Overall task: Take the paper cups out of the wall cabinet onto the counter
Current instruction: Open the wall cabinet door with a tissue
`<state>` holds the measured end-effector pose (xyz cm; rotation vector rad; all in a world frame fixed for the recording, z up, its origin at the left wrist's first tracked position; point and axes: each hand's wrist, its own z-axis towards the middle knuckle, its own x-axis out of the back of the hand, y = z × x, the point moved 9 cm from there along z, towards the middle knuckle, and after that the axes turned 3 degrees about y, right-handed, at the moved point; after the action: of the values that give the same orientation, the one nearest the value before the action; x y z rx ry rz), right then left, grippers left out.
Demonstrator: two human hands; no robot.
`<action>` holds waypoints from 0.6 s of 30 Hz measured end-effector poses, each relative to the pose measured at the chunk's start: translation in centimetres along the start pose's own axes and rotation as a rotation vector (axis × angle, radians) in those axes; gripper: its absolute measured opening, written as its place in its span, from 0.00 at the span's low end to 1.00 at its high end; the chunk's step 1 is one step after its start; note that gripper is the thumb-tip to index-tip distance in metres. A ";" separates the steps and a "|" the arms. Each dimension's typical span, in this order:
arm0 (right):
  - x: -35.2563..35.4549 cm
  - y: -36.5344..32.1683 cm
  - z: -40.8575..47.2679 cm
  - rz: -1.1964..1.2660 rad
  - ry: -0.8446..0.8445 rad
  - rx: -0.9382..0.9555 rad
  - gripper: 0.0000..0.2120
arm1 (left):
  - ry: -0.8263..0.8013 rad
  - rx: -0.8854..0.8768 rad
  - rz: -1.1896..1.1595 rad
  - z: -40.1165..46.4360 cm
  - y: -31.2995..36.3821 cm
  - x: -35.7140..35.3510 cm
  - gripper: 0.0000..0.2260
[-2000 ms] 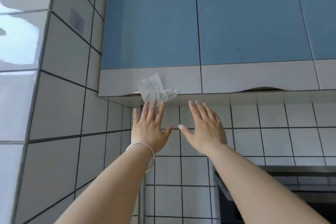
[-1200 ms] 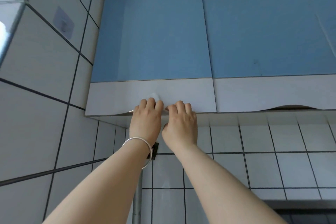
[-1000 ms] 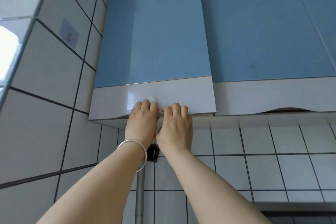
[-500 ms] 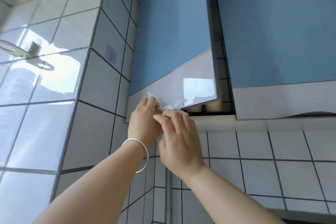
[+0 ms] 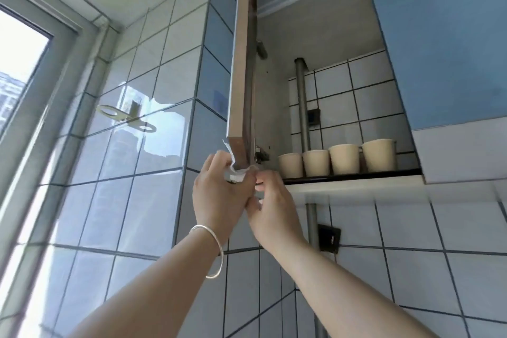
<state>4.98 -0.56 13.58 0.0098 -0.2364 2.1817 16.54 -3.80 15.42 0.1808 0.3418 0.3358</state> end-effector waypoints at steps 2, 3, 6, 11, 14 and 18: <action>-0.7 -1.2 0.1 0.043 0.016 0.033 0.09 | 0.017 0.073 -0.045 0.0 -1.0 0.8 0.06; -1.1 -1.6 0.2 0.055 0.019 0.046 0.09 | 0.027 0.104 -0.067 0.0 -1.4 1.2 0.05; -2.3 -2.2 0.4 0.086 0.008 0.051 0.10 | 0.076 0.166 -0.118 0.0 -2.2 2.2 0.10; -3.7 -2.9 1.4 0.112 -0.002 0.109 0.12 | 0.169 0.238 -0.118 0.0 -3.8 3.3 0.06; -4.5 -3.0 1.7 0.120 -0.042 0.118 0.15 | 0.220 0.257 -0.047 0.3 -4.9 4.1 0.07; -6.1 -3.3 1.3 0.126 -0.106 0.134 0.20 | 0.259 0.312 -0.054 0.7 -6.2 5.1 0.11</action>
<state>11.13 -3.79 14.81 0.1905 -0.1541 2.3217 23.13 -7.79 13.11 0.4355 0.6548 0.2511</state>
